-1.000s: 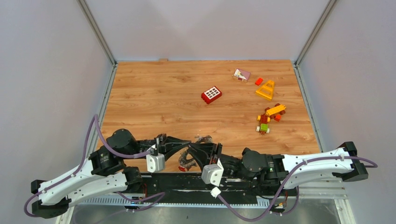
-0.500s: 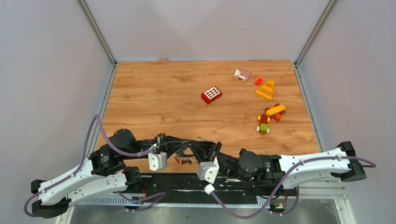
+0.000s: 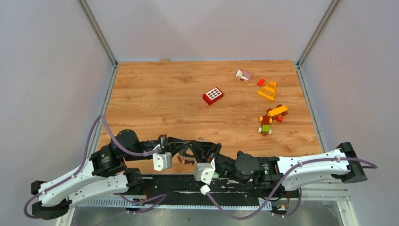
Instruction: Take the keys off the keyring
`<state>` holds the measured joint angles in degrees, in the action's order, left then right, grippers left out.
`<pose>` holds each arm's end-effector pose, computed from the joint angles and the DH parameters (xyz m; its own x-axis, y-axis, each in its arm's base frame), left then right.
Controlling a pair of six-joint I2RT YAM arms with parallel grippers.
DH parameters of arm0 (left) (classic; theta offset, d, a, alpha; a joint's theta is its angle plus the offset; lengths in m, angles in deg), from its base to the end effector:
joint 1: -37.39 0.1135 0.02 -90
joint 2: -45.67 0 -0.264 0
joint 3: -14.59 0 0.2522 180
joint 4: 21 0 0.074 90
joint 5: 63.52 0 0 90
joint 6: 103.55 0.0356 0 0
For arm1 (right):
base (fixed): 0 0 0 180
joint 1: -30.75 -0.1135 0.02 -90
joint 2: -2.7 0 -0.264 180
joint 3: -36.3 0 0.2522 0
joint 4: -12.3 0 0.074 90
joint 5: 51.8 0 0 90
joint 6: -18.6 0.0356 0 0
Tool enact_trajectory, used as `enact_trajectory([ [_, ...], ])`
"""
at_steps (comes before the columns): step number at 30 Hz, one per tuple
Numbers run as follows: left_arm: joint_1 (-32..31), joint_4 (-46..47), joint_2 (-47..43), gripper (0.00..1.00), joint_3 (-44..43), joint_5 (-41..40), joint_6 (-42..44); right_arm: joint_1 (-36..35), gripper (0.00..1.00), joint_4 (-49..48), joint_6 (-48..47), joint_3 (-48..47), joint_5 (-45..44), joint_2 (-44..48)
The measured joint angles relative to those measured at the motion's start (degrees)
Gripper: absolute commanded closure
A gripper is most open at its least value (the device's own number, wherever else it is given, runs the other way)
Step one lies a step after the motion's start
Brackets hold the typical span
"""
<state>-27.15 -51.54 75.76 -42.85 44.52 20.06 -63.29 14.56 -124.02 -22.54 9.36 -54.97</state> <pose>0.0430 -0.1160 0.3557 0.5289 0.1136 -0.8411 0.8389 0.0801 0.5383 0.0005 0.2368 0.3397 0.7222 -0.3448 -0.5997 -0.5500 0.2395 -0.8001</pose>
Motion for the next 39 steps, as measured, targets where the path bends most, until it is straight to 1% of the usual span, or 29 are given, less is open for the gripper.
enact_trajectory([
  [10,-0.33,-1.03,0.04,1.00,-0.24,-0.24,0.37,0.00,0.81,0.98,0.48,0.00,0.35,0.28],
  [21,-0.46,-1.64,-0.48,1.00,-0.42,-0.90,0.44,0.46,0.82,3.74,1.79,0.00,0.31,1.53],
  [39,-0.70,-1.92,-0.44,1.00,-0.74,-0.33,0.42,0.87,0.83,4.04,2.21,0.00,0.44,1.57],
])
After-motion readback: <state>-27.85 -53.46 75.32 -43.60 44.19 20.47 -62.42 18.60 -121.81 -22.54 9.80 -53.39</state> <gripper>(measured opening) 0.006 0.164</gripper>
